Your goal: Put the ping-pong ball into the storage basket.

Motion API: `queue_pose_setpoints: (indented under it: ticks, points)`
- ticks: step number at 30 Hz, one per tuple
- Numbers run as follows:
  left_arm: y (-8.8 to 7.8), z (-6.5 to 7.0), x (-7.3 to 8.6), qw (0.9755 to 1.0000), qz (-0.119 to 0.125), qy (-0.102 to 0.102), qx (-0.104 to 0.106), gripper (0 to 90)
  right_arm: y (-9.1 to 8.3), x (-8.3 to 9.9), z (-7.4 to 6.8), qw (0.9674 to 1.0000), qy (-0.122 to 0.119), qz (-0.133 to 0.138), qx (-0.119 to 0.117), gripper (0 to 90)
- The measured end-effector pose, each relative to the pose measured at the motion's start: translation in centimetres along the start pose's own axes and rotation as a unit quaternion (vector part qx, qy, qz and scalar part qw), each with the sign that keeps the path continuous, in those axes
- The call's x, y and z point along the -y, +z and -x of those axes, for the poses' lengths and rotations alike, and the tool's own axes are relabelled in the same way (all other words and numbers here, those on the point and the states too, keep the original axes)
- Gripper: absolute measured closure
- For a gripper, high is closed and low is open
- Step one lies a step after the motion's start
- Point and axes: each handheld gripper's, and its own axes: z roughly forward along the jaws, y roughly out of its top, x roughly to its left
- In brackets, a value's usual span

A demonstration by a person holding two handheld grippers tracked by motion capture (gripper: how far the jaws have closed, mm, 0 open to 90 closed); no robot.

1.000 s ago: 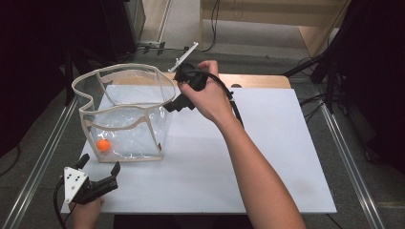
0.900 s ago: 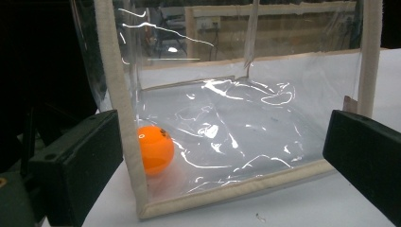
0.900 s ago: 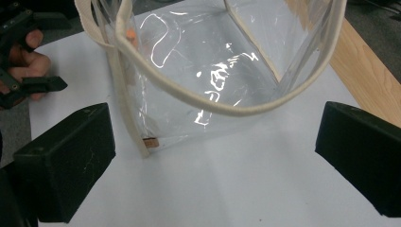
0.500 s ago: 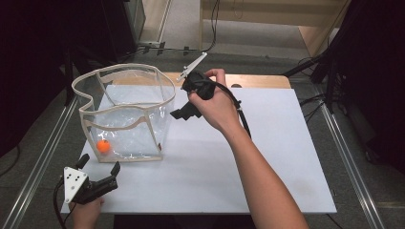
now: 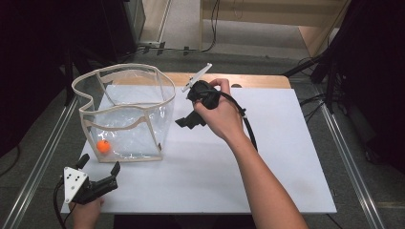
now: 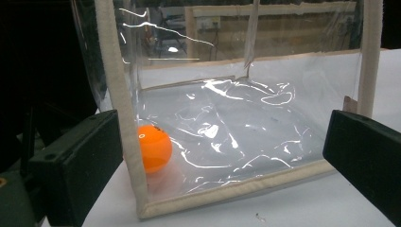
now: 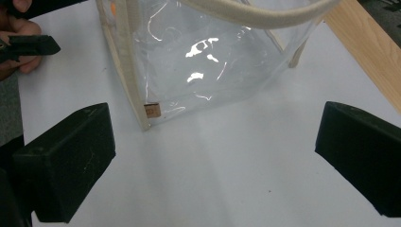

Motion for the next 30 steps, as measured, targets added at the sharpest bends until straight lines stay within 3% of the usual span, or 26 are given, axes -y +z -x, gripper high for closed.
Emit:
queue_pose_setpoints:
  ticks: [30]
  points:
    - [0.0,0.1,0.0,1.0,-0.001,0.003,-0.003,0.0,0.1,5.6,-0.6,0.9996,0.023,0.018,0.003,0.0]
